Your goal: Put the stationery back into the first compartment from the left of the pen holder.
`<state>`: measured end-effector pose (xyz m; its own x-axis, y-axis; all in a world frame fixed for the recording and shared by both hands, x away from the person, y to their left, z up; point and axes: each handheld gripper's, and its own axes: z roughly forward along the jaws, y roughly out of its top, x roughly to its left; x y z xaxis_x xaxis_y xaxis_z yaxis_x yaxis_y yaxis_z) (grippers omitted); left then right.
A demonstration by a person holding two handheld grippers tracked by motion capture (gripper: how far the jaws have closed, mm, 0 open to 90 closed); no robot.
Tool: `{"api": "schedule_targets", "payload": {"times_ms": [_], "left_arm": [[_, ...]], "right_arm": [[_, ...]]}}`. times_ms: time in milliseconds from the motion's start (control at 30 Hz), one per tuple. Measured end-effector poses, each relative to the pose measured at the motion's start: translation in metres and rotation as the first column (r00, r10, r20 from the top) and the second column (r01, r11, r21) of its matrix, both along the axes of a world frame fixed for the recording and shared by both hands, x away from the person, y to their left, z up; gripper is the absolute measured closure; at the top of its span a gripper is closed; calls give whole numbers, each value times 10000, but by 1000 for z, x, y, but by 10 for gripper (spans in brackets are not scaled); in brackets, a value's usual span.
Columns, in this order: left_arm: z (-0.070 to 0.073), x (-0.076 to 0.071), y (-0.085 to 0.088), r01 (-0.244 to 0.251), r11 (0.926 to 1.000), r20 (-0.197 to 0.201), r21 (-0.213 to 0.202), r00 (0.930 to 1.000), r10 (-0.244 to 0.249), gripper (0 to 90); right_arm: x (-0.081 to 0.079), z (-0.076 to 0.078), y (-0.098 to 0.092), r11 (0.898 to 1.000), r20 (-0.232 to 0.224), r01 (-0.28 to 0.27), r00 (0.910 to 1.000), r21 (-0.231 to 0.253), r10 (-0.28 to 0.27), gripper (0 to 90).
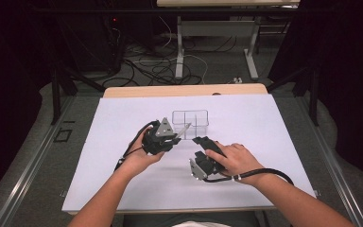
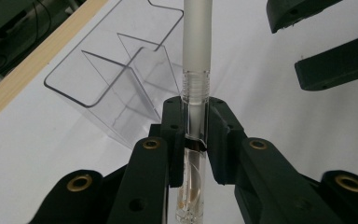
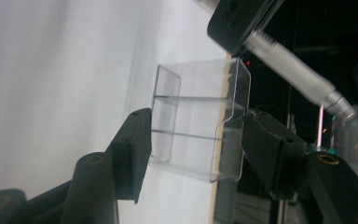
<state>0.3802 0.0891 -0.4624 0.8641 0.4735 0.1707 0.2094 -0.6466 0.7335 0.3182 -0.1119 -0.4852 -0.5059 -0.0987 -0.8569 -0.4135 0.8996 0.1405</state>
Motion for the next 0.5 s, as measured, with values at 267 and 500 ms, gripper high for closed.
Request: {"api": "schedule_targets", "payload": {"times_ms": [267, 500], "left_arm": [[12, 8, -1, -210, 9987, -327, -455, 9993, 195, 787], [22, 15, -1, -339, 9944, -225, -1000, 9992, 318, 786]], "right_arm": [[2, -3, -9, 9930, -450, 667, 9970, 975, -625, 299], [3, -7, -21, 9686, -1516, 2023, 9718, 1444, -1804, 208]]}}
